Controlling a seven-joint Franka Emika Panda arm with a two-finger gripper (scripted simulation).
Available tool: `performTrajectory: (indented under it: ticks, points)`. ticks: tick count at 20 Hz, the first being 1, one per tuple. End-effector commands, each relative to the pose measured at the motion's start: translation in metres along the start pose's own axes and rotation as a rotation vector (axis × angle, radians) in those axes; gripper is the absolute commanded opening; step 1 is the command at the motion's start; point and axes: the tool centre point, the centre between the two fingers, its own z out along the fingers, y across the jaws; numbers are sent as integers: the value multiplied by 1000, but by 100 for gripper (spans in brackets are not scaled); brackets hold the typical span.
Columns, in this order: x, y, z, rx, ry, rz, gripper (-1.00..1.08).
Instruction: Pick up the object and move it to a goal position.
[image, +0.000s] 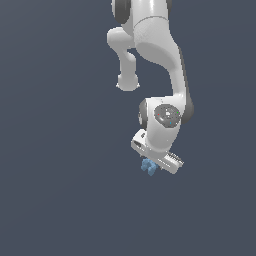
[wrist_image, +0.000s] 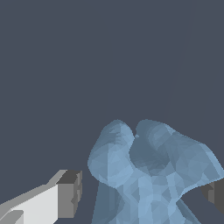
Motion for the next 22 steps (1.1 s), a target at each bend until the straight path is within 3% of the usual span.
performTrajectory:
  ticks: [1, 14, 22]
  points:
    - [1, -1, -1, 1, 1, 0, -100]
    - [2, 3, -1, 1, 1, 0, -100]
    - [26, 46, -5, 1, 1, 0, -100]
